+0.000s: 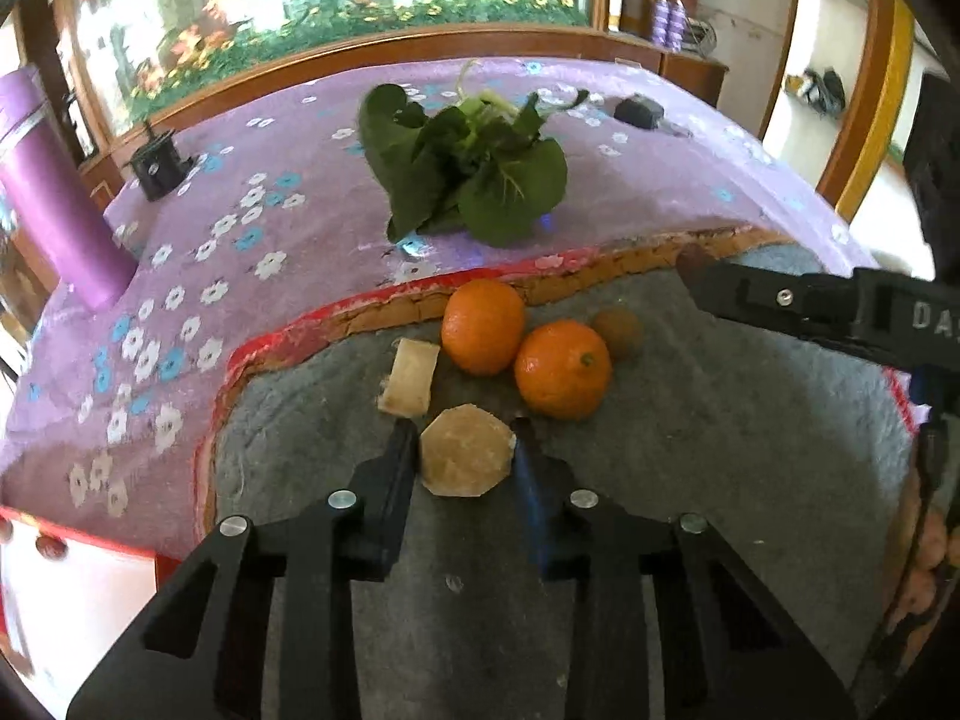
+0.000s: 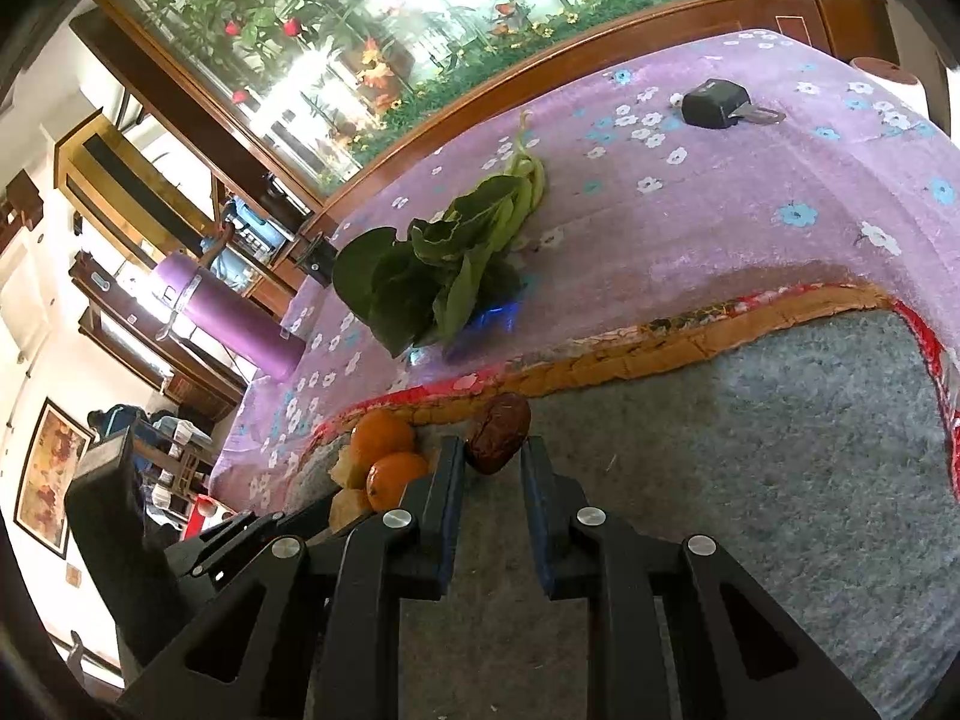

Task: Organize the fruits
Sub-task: 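Carry the slice and date over the white tray and open both tools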

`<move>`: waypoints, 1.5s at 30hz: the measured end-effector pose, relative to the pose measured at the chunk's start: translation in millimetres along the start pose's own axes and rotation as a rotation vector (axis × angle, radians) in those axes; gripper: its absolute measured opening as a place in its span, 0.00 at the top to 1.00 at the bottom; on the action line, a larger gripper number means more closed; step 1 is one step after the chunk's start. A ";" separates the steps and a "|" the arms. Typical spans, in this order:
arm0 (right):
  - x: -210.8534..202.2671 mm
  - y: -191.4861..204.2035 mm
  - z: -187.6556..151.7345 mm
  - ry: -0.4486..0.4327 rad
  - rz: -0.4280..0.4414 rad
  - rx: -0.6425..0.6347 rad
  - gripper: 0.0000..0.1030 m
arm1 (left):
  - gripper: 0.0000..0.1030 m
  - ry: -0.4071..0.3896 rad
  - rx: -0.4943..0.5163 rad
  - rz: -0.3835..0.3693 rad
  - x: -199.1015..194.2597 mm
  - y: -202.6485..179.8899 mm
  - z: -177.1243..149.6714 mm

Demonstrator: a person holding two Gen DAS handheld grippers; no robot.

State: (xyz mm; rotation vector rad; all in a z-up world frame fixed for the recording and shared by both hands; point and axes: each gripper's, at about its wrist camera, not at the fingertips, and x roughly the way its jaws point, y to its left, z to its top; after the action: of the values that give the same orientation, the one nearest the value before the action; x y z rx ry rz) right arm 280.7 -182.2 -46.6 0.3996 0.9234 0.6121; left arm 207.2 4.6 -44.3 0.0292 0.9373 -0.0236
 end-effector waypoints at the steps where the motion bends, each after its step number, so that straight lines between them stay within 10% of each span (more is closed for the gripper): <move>1: -0.9 1.2 0.1 -0.005 0.008 -0.009 0.81 | 0.73 -0.005 -0.011 -0.006 -4.8 1.3 -2.1; 18: -2.0 97.1 -43.7 0.004 0.154 -0.260 0.81 | 0.72 -0.225 -0.188 0.209 -158.7 76.3 -104.7; 29: 27.6 239.5 -139.6 0.197 0.393 -0.457 0.81 | 0.72 -0.261 -0.348 0.355 -187.3 151.8 -153.3; 45: 51.8 264.5 -194.1 0.335 0.335 -0.537 0.81 | 0.72 -0.217 -0.415 0.392 -172.4 183.7 -178.3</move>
State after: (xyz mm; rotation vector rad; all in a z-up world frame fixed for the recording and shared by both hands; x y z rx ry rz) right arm 58.9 64.9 -35.8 -0.0399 0.9712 1.2247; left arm -32.3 195.7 -8.1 -0.1709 0.6922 0.5209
